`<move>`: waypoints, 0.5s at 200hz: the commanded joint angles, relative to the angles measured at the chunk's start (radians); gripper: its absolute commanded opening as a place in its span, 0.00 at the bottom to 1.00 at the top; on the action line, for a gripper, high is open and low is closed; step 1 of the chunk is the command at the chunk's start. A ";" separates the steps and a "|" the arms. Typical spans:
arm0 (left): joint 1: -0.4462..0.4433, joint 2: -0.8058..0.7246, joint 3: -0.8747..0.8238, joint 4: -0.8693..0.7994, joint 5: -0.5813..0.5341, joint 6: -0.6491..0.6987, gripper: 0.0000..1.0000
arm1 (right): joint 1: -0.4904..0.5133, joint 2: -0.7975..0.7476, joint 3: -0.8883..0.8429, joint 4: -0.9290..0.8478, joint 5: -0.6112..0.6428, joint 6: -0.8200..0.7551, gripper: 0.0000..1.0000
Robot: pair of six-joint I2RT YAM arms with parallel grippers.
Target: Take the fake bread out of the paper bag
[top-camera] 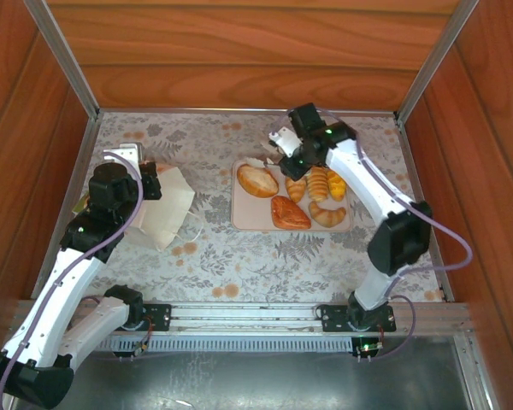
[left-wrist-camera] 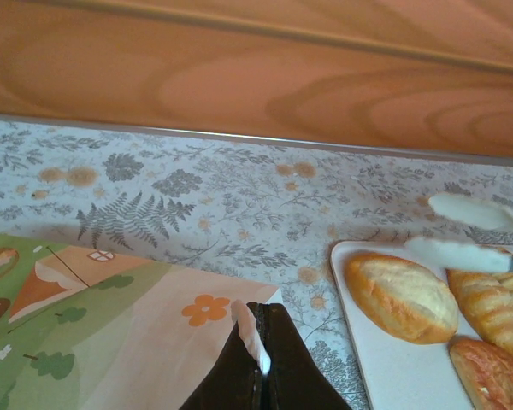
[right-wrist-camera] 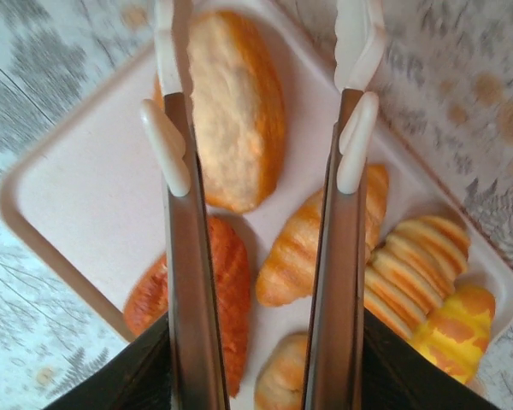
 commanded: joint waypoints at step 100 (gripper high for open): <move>-0.004 -0.062 0.033 -0.097 -0.087 0.101 0.00 | 0.128 -0.444 -0.552 0.530 -0.621 0.447 0.42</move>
